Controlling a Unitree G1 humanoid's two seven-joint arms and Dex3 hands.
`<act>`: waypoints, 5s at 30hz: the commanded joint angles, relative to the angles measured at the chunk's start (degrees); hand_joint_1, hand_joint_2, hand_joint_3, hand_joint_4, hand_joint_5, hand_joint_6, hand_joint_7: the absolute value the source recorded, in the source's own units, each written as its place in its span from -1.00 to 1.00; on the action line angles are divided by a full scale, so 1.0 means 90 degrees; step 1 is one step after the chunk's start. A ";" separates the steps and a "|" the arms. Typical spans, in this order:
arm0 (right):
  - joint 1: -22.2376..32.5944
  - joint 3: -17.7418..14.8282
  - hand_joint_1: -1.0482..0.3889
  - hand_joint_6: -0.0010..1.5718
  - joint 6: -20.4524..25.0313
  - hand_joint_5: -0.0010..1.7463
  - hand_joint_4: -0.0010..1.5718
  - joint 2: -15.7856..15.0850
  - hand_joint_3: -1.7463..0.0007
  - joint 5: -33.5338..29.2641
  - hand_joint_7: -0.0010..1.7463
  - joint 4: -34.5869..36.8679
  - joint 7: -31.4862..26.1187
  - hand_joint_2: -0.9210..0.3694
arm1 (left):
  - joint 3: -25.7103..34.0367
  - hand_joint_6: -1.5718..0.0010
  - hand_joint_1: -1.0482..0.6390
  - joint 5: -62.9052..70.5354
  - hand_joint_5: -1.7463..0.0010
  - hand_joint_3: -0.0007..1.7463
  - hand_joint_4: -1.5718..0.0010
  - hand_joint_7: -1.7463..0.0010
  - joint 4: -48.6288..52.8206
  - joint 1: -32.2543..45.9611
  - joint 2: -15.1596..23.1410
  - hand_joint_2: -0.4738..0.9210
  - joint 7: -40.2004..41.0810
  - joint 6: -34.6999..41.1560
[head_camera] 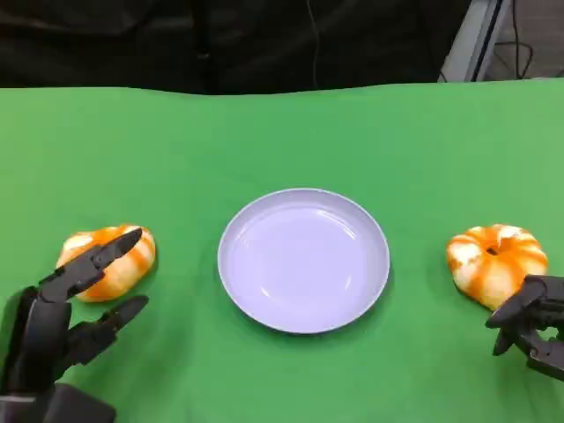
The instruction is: Grasp the bread from the table and place it into the plate.
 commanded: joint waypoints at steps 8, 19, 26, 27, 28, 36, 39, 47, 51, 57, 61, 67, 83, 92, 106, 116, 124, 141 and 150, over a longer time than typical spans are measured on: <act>0.0016 -0.0058 0.57 0.22 -0.0009 0.58 0.11 -0.0119 0.32 0.0053 0.05 -0.0020 -0.0008 -0.89 | -0.0103 0.22 -0.27 0.0763 1.00 -0.95 0.14 1.00 -0.0398 0.0185 0.0318 1.00 0.0887 0.0725; 0.0024 -0.0042 0.56 0.21 -0.0010 0.59 0.10 -0.0131 0.32 0.0033 0.06 -0.0030 0.0003 -0.88 | -0.0417 0.26 -0.34 0.1480 1.00 -0.96 0.16 1.00 -0.0609 0.0201 0.0563 1.00 0.1550 0.1862; 0.0028 -0.0052 0.57 0.21 -0.0005 0.59 0.10 -0.0124 0.32 0.0056 0.05 -0.0037 0.0032 -0.89 | -0.0590 0.26 -0.35 0.1442 1.00 -0.96 0.15 1.00 -0.0558 0.0169 0.0654 1.00 0.1711 0.1993; 0.0028 -0.0053 0.57 0.21 -0.0005 0.59 0.10 -0.0124 0.32 0.0056 0.05 -0.0037 0.0033 -0.89 | -0.0604 0.26 -0.35 0.1435 1.00 -0.96 0.15 1.00 -0.0558 0.0168 0.0661 1.00 0.1720 0.1999; 0.0041 -0.0048 0.57 0.21 -0.0025 0.59 0.10 -0.0128 0.32 0.0031 0.05 -0.0039 -0.0003 -0.89 | -0.0623 0.26 -0.35 0.1423 1.00 -0.96 0.15 1.00 -0.0491 0.0141 0.0670 1.00 0.1710 0.2021; 0.0091 -0.0034 0.57 0.21 0.0014 0.59 0.10 -0.0099 0.33 0.0033 0.06 -0.0131 -0.0041 -0.90 | -0.1010 0.28 -0.25 0.1586 1.00 -1.00 0.23 1.00 0.0646 -0.0508 0.0970 0.93 0.1984 0.2075; 0.0073 -0.0051 0.57 0.22 -0.0022 0.59 0.11 -0.0089 0.33 0.0060 0.06 -0.0088 -0.0012 -0.89 | -0.1159 0.27 -0.27 0.1612 1.00 -1.00 0.25 0.99 0.0938 -0.0735 0.1072 0.93 0.2029 0.2160; 0.0120 -0.0018 0.57 0.22 -0.0078 0.58 0.12 -0.0122 0.33 -0.0039 0.06 -0.0125 -0.0129 -0.90 | -0.1468 0.28 -0.30 0.1578 1.00 -1.00 0.30 1.00 0.1253 -0.1010 0.1236 0.93 0.2034 0.2254; 0.0126 -0.0017 0.58 0.21 -0.0067 0.58 0.12 -0.0123 0.34 -0.0066 0.07 -0.0124 -0.0148 -0.91 | -0.1586 0.29 -0.33 0.1544 1.00 -1.00 0.31 1.00 0.1332 -0.1124 0.1285 0.90 0.1956 0.2280; 0.0132 -0.0011 0.57 0.21 -0.0026 0.57 0.12 -0.0110 0.35 -0.0080 0.08 -0.0158 -0.0176 -0.91 | -0.1724 0.33 -0.42 0.1500 1.00 -1.00 0.36 1.00 0.1418 -0.1255 0.1360 0.90 0.1790 0.2327; 0.0147 -0.0009 0.58 0.21 0.0002 0.57 0.12 -0.0089 0.36 -0.0056 0.07 -0.0197 -0.0164 -0.93 | -0.1799 0.34 -0.46 0.1448 1.00 -1.00 0.37 1.00 0.1526 -0.1383 0.1358 0.90 0.1674 0.2366; 0.0154 0.0013 0.58 0.21 -0.0042 0.56 0.13 -0.0088 0.37 -0.0103 0.06 -0.0213 -0.0237 -0.93 | -0.1904 0.37 -0.52 0.1414 1.00 -0.99 0.41 1.00 0.1730 -0.1584 0.1351 0.91 0.1462 0.2428; 0.0157 0.0003 0.59 0.24 0.0020 0.56 0.13 -0.0050 0.38 -0.0031 0.03 -0.0238 -0.0179 -0.92 | -0.2173 0.44 -0.71 0.1264 1.00 -0.99 0.51 1.00 0.2291 -0.2076 0.1325 0.99 0.0852 0.2333; 0.0171 0.0023 0.58 0.24 -0.0002 0.56 0.14 -0.0057 0.38 -0.0085 0.03 -0.0251 -0.0265 -0.93 | -0.2317 0.43 -0.68 0.1190 1.00 -1.00 0.51 1.00 0.2619 -0.2350 0.1238 0.96 0.0766 0.2083; 0.0189 0.0013 0.58 0.22 0.0038 0.57 0.13 -0.0063 0.36 -0.0047 0.05 -0.0279 -0.0231 -0.93 | -0.2415 0.41 -0.57 0.1184 0.99 -1.00 0.47 1.00 0.2902 -0.2638 0.1051 0.94 0.0789 0.2062; 0.0211 0.0023 0.58 0.22 0.0006 0.56 0.13 -0.0080 0.37 -0.0070 0.05 -0.0294 -0.0252 -0.93 | -0.2489 0.41 -0.55 0.1172 1.00 -1.00 0.46 1.00 0.3388 -0.2886 0.0998 0.94 0.0655 0.2097; 0.0211 0.0022 0.59 0.22 0.0005 0.57 0.12 -0.0096 0.36 -0.0075 0.06 -0.0308 -0.0261 -0.92 | -0.2527 0.41 -0.57 0.1130 1.00 -1.00 0.47 1.00 0.3581 -0.2977 0.0961 0.95 0.0453 0.2292; 0.0222 0.0009 0.58 0.21 0.0002 0.56 0.13 -0.0103 0.35 -0.0055 0.07 -0.0283 -0.0238 -0.92 | -0.2732 0.41 -0.60 0.1138 1.00 -0.99 0.46 1.00 0.3819 -0.3230 0.0969 1.00 0.0190 0.2750; 0.0236 0.0015 0.58 0.21 -0.0021 0.56 0.13 -0.0117 0.35 -0.0079 0.07 -0.0302 -0.0264 -0.91 | -0.2811 0.43 -0.44 0.1136 0.99 -1.00 0.48 1.00 0.3931 -0.3306 0.0935 0.98 0.0099 0.2937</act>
